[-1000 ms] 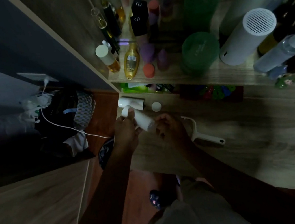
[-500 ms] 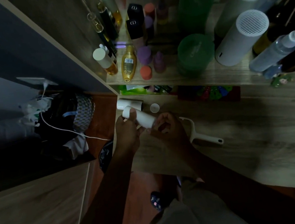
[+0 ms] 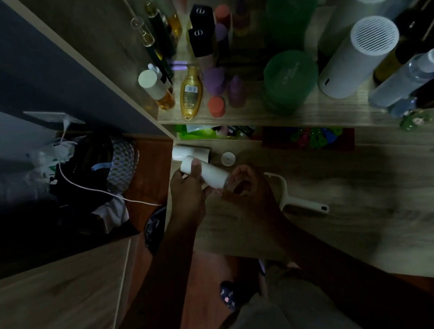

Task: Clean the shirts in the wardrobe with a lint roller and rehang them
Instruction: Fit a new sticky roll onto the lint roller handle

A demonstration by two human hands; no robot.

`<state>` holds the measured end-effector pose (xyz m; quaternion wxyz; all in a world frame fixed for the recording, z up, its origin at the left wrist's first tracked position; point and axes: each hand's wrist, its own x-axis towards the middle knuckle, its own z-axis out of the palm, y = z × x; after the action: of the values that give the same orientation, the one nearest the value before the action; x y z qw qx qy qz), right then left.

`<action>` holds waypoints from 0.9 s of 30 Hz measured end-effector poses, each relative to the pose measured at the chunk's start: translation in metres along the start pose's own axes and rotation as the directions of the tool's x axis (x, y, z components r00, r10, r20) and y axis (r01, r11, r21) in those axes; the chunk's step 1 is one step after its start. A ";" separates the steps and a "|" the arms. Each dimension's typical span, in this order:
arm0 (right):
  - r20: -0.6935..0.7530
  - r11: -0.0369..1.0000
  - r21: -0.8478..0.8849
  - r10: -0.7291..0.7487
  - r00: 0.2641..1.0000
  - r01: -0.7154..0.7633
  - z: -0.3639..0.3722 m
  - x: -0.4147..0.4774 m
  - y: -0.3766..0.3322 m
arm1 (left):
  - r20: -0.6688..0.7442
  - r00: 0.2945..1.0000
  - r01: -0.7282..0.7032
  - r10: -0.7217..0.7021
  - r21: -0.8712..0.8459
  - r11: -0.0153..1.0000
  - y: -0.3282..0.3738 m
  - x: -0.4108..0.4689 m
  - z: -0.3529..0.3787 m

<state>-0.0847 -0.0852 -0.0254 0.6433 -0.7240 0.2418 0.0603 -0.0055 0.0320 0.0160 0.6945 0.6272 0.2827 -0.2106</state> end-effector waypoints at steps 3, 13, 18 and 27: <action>-0.141 0.999 -0.019 -0.049 0.989 0.047 0.006 -0.003 -0.005 | 0.013 1.000 0.003 -0.002 -0.012 1.000 -0.001 0.001 -0.001; -0.187 0.999 0.029 -0.017 0.982 0.023 0.004 0.000 -0.011 | 0.032 0.999 -0.001 0.002 -0.045 0.999 0.000 -0.003 0.001; -0.155 1.000 -0.012 -0.020 0.988 0.019 0.000 0.001 -0.012 | 0.029 1.000 -0.008 0.009 -0.029 1.000 0.000 -0.003 -0.001; -0.172 0.991 -0.120 -0.079 0.982 0.059 0.004 0.005 -0.010 | 0.000 1.000 0.006 -0.006 -0.018 1.000 -0.004 0.000 -0.003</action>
<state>-0.0749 -0.0820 -0.0187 0.5783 -0.7702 0.2687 -0.0125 -0.0080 0.0350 0.0129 0.6993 0.6202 0.2867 -0.2102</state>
